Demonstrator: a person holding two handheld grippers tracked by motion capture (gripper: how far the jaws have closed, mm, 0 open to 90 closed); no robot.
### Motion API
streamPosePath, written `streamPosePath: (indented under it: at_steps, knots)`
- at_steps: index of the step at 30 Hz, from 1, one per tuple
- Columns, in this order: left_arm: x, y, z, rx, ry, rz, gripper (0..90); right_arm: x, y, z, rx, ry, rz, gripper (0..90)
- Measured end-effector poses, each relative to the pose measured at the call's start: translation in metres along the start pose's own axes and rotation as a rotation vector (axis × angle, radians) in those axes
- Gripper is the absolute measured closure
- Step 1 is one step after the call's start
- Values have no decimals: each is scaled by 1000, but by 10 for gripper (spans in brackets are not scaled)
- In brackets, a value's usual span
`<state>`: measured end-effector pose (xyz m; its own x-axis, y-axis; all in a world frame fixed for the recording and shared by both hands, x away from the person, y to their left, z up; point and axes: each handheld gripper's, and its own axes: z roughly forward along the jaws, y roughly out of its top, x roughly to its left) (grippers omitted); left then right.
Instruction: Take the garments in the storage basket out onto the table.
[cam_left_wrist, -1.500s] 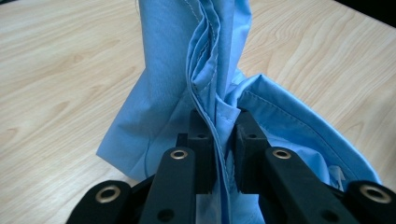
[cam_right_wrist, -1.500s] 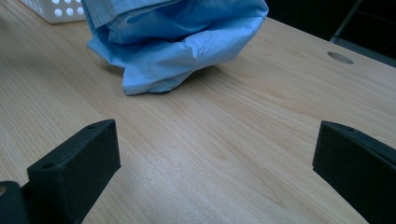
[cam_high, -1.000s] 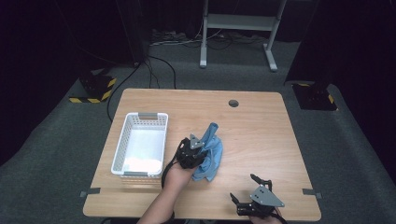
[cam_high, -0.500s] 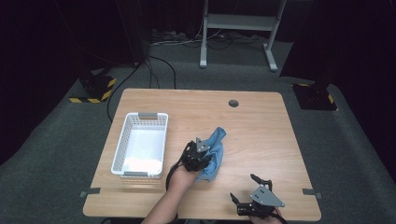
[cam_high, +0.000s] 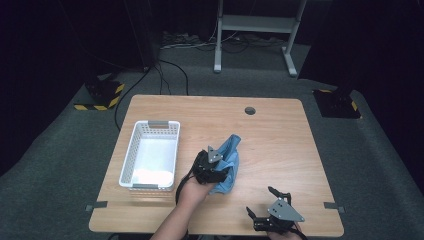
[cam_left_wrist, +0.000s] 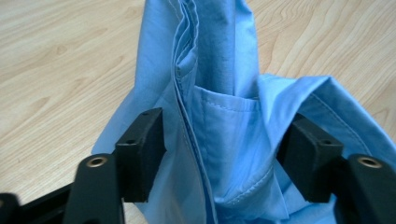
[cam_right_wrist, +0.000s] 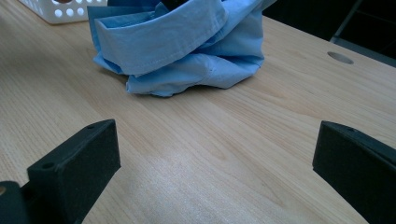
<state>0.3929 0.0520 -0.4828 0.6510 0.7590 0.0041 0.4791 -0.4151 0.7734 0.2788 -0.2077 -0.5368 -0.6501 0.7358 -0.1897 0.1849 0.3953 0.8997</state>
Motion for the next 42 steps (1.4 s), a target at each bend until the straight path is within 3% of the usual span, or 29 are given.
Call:
streamPosePath:
  at_steps: [9, 13, 24, 42]
  knots:
    - [3, 0, -10, -35, 32, -4, 121, 0, 0, 0, 0, -1, -2, 3]
    - [5, 0, -15, -50, 21, -4, 74, 0, 0, 0, 2, -1, -4, 3]
    - [9, -2, -36, -87, 32, -4, 57, 1, 0, 0, 4, -3, -7, 3]
    - [3, -9, -46, -97, 29, 22, 57, 1, 0, 1, 7, -6, -11, 3]
